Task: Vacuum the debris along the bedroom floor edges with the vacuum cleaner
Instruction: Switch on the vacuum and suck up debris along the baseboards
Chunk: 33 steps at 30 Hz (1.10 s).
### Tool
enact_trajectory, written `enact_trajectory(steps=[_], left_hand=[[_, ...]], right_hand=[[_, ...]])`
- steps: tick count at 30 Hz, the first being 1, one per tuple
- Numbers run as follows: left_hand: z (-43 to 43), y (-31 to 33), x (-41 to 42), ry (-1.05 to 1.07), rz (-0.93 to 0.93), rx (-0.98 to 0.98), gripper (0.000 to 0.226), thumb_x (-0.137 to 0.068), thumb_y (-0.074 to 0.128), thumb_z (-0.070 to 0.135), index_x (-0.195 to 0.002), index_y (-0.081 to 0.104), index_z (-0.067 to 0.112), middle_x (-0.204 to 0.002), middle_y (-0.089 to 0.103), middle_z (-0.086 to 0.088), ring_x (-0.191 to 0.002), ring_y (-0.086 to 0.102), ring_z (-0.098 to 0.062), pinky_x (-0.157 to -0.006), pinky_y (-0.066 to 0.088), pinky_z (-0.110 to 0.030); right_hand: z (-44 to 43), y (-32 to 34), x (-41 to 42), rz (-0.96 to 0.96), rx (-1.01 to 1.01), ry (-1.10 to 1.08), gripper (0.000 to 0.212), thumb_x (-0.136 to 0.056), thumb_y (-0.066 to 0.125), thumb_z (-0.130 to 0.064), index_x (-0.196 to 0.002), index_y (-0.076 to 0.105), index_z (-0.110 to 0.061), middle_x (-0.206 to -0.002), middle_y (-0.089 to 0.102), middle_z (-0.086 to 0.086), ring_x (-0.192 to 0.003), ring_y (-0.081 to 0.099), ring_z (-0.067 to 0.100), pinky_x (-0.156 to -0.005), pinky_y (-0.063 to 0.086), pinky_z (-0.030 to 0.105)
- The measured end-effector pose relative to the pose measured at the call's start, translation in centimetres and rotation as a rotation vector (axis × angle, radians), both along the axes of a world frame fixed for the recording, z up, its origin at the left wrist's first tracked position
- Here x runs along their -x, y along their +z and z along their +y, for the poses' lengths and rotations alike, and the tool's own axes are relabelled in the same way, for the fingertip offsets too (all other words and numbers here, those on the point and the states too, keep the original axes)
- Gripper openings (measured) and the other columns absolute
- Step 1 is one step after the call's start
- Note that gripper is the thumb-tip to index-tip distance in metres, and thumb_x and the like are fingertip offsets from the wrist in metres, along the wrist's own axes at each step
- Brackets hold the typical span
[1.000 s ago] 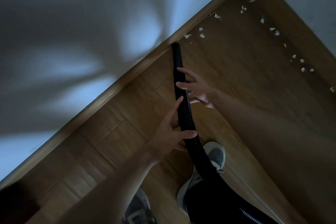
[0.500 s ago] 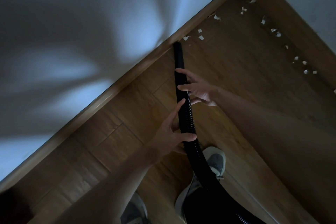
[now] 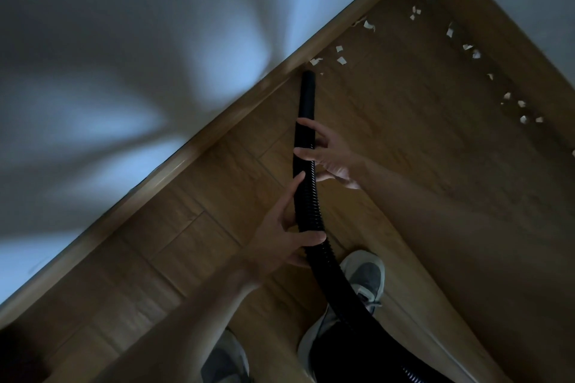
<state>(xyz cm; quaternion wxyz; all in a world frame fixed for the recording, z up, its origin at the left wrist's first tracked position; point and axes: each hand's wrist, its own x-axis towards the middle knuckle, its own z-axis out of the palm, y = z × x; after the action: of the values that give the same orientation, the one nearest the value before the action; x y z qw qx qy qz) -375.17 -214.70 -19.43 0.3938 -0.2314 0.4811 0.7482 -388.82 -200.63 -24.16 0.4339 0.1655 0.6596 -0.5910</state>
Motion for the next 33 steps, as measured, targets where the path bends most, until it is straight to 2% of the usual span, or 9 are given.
enact_trajectory(steps=[4,9,13,17,22,25,30,33], left_hand=[[0.4,0.0,0.1,-0.015,-0.004,-0.014,0.093,-0.082,0.075,0.003,-0.136,0.034,0.067,-0.129,0.062,-0.003,-0.106,0.069,-0.025,-0.078,0.06,-0.051],[0.1,-0.3,0.5,-0.03,0.01,-0.029,0.094,-0.082,0.075,0.002,-0.135,0.034,0.068,-0.131,0.06,-0.004,-0.106,0.069,-0.026,-0.076,0.06,-0.049],[-0.2,-0.6,1.1,-0.02,0.034,-0.021,0.095,-0.081,0.075,0.001,-0.136,0.033,0.067,-0.133,0.059,-0.004,-0.109,0.067,-0.027,-0.076,0.06,-0.051],[0.3,-0.5,1.2,0.004,0.038,-0.019,0.096,-0.081,0.074,-0.001,-0.137,0.033,0.066,-0.13,0.061,-0.003,-0.108,0.068,-0.026,-0.074,0.061,-0.048],[0.6,0.1,1.4,0.037,0.035,-0.016,0.096,-0.08,0.075,-0.001,-0.134,0.036,0.068,-0.125,0.064,-0.002,-0.102,0.071,-0.022,-0.076,0.06,-0.051],[0.9,0.3,1.8,0.037,0.038,0.0,0.096,-0.079,0.076,-0.001,-0.132,0.037,0.069,-0.127,0.062,-0.002,-0.103,0.07,-0.023,-0.077,0.06,-0.052],[1.4,0.7,2.5,0.044,0.051,0.022,0.097,-0.079,0.076,-0.001,-0.133,0.036,0.069,-0.125,0.061,0.002,-0.1,0.071,-0.018,-0.07,0.061,-0.044],[1.8,0.8,2.9,0.056,0.041,0.025,0.098,-0.079,0.076,-0.002,-0.134,0.035,0.068,-0.125,0.06,0.001,-0.101,0.069,-0.02,-0.067,0.061,-0.042]], right_hand=[[0.7,0.1,-0.1,-0.002,0.003,-0.041,0.066,-0.091,0.067,-0.005,-0.144,0.046,-0.038,-0.124,0.055,0.001,-0.105,0.063,0.02,-0.068,0.061,0.04],[0.4,-0.5,-0.3,0.011,0.014,-0.112,0.066,-0.091,0.067,-0.005,-0.144,0.046,-0.038,-0.131,0.052,0.007,-0.11,0.062,0.024,-0.072,0.062,0.045],[-0.1,-0.5,0.6,0.019,0.02,-0.104,0.067,-0.09,0.068,-0.005,-0.144,0.046,-0.038,-0.131,0.052,0.006,-0.106,0.063,0.023,-0.064,0.061,0.039],[-0.2,-0.3,1.1,0.005,0.022,-0.089,0.067,-0.09,0.068,-0.005,-0.144,0.046,-0.038,-0.132,0.052,0.007,-0.106,0.063,0.024,-0.066,0.062,0.041],[0.0,0.3,1.7,-0.001,0.032,-0.074,0.067,-0.091,0.067,-0.005,-0.146,0.045,-0.037,-0.13,0.052,0.003,-0.107,0.063,0.023,-0.072,0.061,0.046],[0.0,0.5,2.0,0.001,0.04,-0.081,0.067,-0.092,0.066,-0.005,-0.146,0.045,-0.036,-0.128,0.052,0.001,-0.105,0.063,0.021,-0.07,0.061,0.044],[0.2,0.9,2.7,-0.005,0.038,-0.082,0.066,-0.092,0.066,-0.005,-0.146,0.045,-0.037,-0.12,0.054,-0.002,-0.104,0.062,0.02,-0.069,0.06,0.042],[0.4,1.2,3.2,-0.01,0.035,-0.065,0.065,-0.092,0.066,-0.006,-0.145,0.046,-0.038,-0.13,0.054,0.004,-0.104,0.063,0.022,-0.065,0.06,0.04]])
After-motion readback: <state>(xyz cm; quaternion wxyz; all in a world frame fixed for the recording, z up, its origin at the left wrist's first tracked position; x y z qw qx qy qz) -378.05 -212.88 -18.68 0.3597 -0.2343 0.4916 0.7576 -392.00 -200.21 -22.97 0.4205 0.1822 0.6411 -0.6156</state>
